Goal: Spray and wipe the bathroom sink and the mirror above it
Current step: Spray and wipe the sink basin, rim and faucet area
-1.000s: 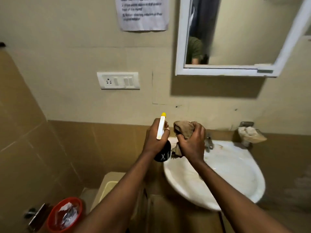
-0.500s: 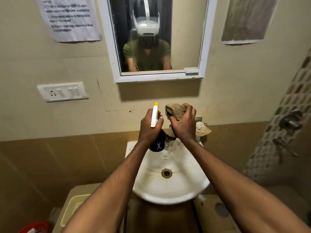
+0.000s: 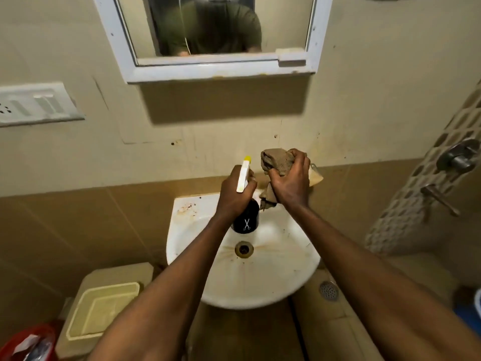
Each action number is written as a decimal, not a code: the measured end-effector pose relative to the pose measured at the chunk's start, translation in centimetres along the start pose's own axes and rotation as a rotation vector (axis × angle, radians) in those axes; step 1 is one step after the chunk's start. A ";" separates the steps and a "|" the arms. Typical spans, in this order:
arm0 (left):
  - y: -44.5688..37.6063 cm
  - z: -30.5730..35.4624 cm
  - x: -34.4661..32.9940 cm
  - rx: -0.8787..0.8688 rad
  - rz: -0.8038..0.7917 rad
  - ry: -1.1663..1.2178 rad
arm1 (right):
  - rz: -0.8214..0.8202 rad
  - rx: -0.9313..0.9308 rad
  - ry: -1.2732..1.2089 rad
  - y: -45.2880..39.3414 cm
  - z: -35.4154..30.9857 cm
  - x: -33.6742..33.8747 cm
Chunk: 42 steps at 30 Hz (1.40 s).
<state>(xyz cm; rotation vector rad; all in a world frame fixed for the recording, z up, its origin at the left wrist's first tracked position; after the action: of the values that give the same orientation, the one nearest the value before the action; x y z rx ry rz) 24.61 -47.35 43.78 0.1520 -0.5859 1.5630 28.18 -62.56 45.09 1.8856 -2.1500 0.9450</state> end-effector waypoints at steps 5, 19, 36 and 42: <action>0.1 -6.0 -5.3 0.107 -0.048 -0.033 | -0.063 0.003 0.042 0.4 7.2 -2.1; 0.1 -14.5 -12.2 0.602 -0.126 -0.013 | -0.393 0.045 0.211 1.4 20.1 -3.7; -1.2 -17.8 -11.8 0.613 0.001 0.034 | -0.476 0.112 0.327 -2.2 22.8 -8.7; -1.3 -19.1 -11.8 0.617 -0.076 0.025 | -0.419 0.111 0.353 -3.1 23.2 -9.2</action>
<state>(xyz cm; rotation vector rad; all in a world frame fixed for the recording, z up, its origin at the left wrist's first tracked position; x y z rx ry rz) 31.83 -49.30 22.58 0.6110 -0.0596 1.6267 39.93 -66.98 23.33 1.9303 -1.4605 1.2055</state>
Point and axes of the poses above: each hand's wrist, its own y-axis away from the middle knuckle, its own x-axis out of the back of the hand, z = x × y, the point moved 5 cm from there along -y, towards the middle knuckle, and after that the axes turned 13 degrees about -z, right-handed, at the moved point
